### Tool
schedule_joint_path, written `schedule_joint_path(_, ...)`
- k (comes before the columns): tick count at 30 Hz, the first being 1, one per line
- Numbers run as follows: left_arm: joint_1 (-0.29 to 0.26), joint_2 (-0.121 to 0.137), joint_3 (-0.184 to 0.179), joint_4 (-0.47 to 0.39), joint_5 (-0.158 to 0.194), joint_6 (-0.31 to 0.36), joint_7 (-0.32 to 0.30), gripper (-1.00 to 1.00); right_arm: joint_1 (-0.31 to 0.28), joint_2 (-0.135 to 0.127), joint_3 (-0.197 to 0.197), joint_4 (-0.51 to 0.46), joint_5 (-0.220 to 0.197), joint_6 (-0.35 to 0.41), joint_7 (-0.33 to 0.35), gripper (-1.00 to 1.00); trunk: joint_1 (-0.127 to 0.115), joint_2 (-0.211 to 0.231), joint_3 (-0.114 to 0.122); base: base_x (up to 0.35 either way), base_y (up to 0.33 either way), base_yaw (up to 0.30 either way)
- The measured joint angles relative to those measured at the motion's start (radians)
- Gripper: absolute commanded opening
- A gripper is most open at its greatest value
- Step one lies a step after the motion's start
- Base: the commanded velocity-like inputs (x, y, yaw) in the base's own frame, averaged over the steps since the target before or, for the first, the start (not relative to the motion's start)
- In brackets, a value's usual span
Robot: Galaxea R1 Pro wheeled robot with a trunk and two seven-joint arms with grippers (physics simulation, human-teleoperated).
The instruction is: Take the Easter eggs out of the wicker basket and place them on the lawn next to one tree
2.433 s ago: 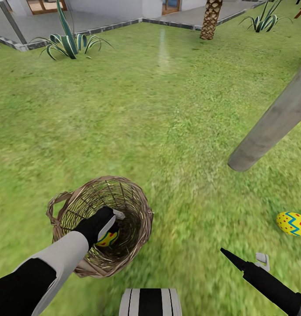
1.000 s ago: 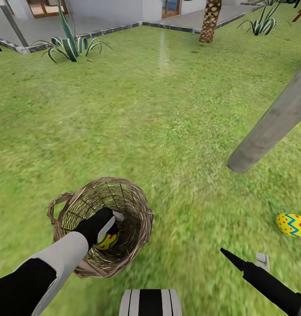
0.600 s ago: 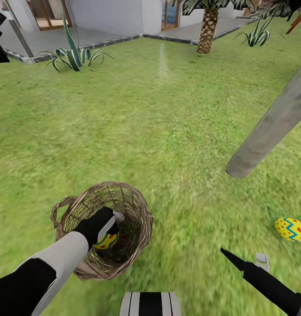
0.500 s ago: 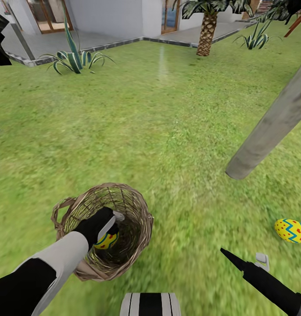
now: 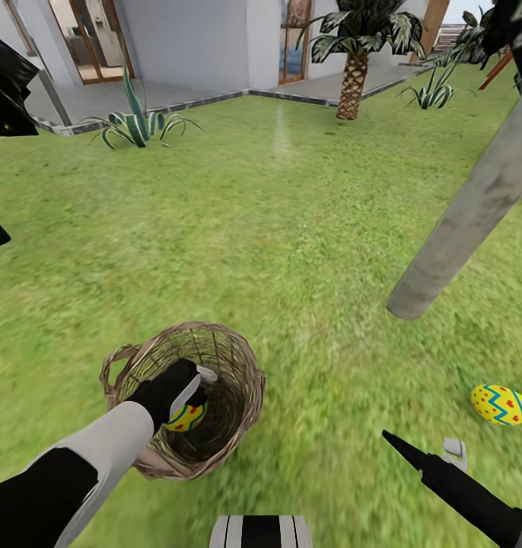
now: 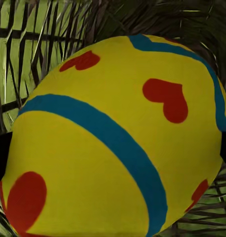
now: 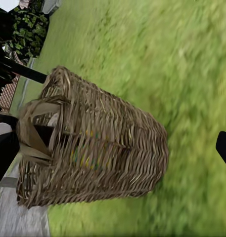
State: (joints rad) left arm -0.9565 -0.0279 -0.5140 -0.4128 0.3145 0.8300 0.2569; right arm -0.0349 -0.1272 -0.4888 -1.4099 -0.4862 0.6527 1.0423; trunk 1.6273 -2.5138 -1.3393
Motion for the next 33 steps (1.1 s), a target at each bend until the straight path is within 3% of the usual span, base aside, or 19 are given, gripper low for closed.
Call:
schedule_joint_path(14,0.001,-0.004,0.0,-0.002,0.001,-0.005,-0.001,-1.0,0.0,0.0,0.0,0.0,0.0,0.0,0.0,1.0,-0.006,0.003,0.054,-0.003,0.0,0.0)
schedule_joint_path(21,0.001,0.0,0.004,-0.054,0.004,0.033,-0.007,-1.0,0.0,0.0,0.0,0.0,0.0,0.0,0.0,1.0,-0.01,0.005,0.081,0.0,0.0,0.0)
schedule_joint_path(33,0.001,0.001,0.007,-0.06,0.003,0.084,-0.047,-1.0,0.0,0.0,0.0,0.0,0.0,0.0,0.0,1.0,-0.015,0.008,0.128,0.0,0.0,0.0)
